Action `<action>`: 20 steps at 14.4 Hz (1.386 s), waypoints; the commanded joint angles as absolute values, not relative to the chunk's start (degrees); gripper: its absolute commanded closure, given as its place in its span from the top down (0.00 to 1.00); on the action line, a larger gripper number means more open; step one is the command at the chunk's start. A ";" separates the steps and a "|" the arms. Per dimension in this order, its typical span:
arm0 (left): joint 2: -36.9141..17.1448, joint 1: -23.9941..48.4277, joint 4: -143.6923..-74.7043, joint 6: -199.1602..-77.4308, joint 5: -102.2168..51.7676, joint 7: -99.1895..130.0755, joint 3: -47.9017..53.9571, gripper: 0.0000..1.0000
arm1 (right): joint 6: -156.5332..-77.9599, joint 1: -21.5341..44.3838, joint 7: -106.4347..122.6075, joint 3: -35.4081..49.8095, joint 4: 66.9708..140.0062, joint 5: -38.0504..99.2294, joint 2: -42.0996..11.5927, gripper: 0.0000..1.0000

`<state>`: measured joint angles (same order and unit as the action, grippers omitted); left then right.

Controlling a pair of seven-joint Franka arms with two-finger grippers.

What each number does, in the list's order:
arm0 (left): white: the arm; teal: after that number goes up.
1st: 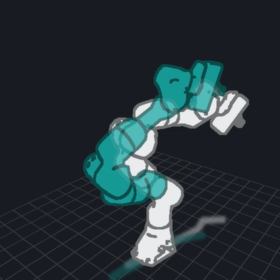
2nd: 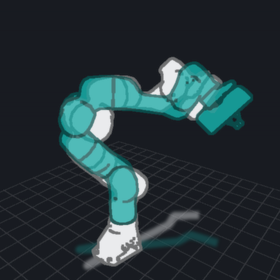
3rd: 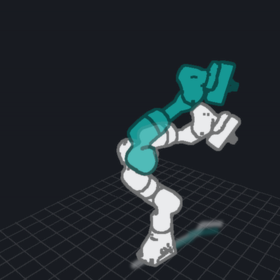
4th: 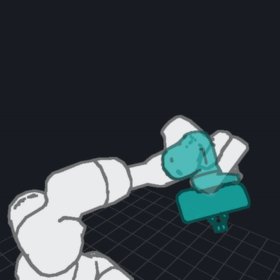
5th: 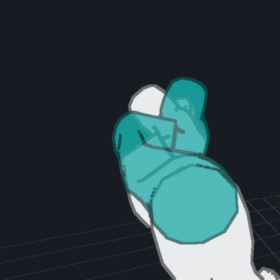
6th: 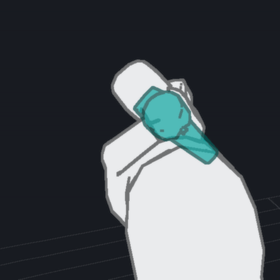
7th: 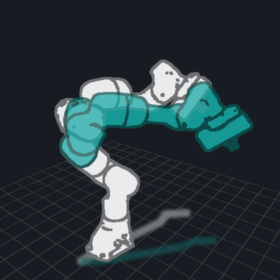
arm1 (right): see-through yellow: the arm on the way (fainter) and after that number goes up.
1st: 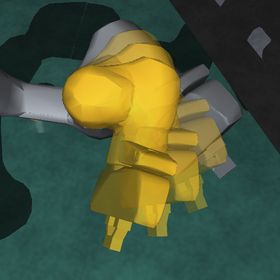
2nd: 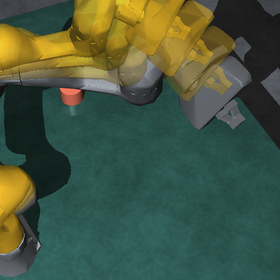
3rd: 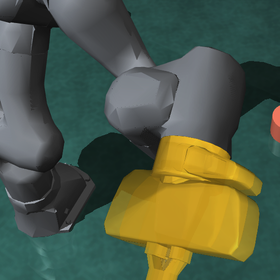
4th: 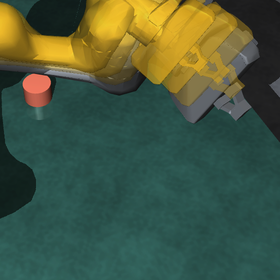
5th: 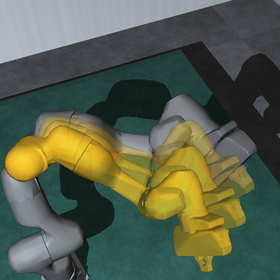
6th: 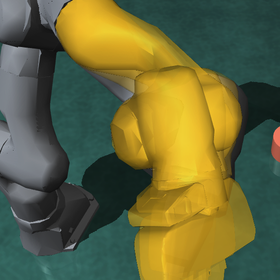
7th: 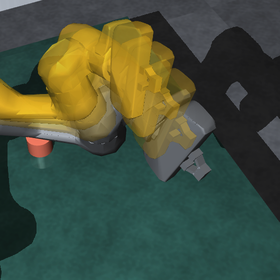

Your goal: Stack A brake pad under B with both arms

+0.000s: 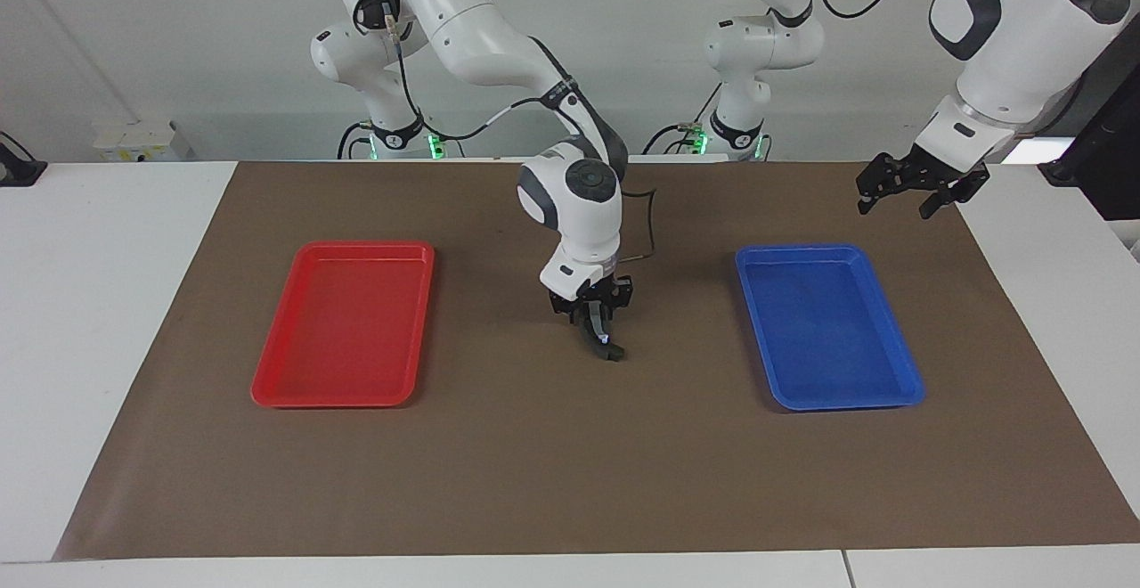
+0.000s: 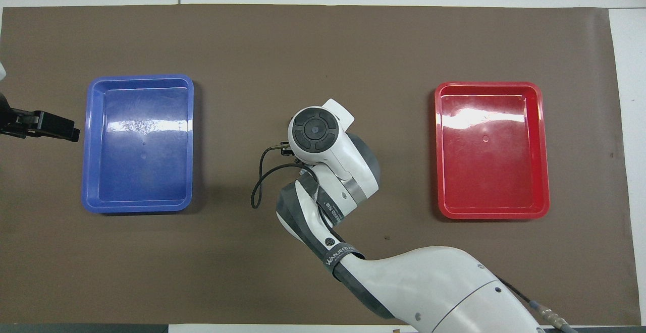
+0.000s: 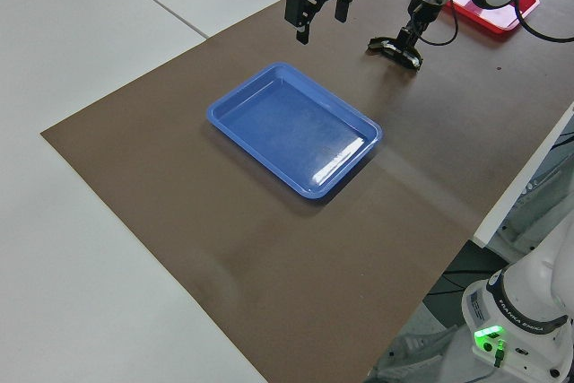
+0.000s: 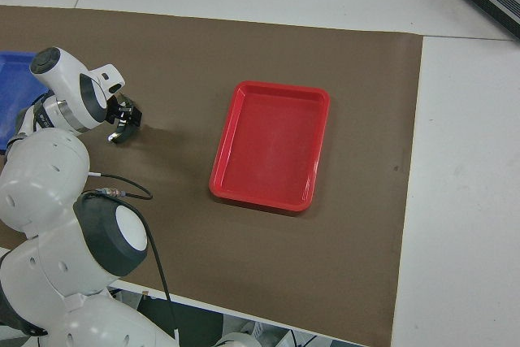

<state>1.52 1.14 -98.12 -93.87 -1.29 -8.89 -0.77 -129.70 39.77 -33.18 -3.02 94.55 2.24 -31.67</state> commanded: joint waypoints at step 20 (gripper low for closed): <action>2.46 0.62 -98.53 -94.39 -0.09 -8.00 -0.35 0.99 | -99.78 6.69 -15.58 -4.39 97.38 -0.53 -1.33 1.00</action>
